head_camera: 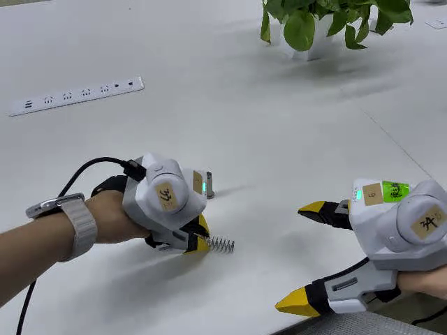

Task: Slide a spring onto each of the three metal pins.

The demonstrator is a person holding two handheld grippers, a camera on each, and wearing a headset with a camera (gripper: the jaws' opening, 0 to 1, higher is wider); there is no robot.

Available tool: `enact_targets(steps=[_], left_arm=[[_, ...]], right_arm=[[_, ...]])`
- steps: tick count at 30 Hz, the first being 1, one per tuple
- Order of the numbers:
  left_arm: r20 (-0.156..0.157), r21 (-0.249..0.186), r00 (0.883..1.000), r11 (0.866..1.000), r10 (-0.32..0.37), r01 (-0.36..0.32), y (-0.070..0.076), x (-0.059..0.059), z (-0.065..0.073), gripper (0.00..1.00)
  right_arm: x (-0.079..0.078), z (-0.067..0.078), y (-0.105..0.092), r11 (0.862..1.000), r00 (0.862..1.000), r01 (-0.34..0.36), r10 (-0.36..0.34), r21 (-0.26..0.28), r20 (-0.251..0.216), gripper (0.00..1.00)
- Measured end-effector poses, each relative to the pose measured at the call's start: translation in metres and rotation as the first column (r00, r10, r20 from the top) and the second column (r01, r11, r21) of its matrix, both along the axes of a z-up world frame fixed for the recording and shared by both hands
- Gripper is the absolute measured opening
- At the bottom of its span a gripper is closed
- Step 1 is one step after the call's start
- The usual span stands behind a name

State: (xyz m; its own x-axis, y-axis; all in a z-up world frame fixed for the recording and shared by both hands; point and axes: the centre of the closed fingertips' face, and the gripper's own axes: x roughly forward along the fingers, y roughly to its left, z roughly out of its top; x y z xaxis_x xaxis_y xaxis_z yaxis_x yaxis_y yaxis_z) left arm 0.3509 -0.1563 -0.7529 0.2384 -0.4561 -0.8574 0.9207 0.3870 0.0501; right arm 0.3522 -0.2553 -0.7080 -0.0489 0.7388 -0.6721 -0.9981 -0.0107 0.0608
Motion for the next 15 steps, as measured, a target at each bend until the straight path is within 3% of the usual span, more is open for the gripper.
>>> enact_targets(steps=[6,11,15], left_arm=[[0.034,0.007,0.998,0.999,0.047,-0.048,0.0008,-0.0021,0.0009,0.11],[0.058,-0.021,0.993,0.995,0.103,-0.102,0.002,-0.002,0.0015,0.1],[0.055,-0.054,0.985,0.986,0.163,-0.16,0.0028,-0.0013,0.002,0.1]], right_arm=[[-0.0032,-0.0003,0.0012,1.0,1.0,-0.004,0.004,0.0,-0.009,0.88],[-0.005,-0.0004,0.0028,1.0,1.0,-0.005,0.005,0.004,-0.015,0.87],[-0.0064,-0.0012,0.0043,1.0,1.0,-0.011,0.011,0.002,-0.016,0.87]])
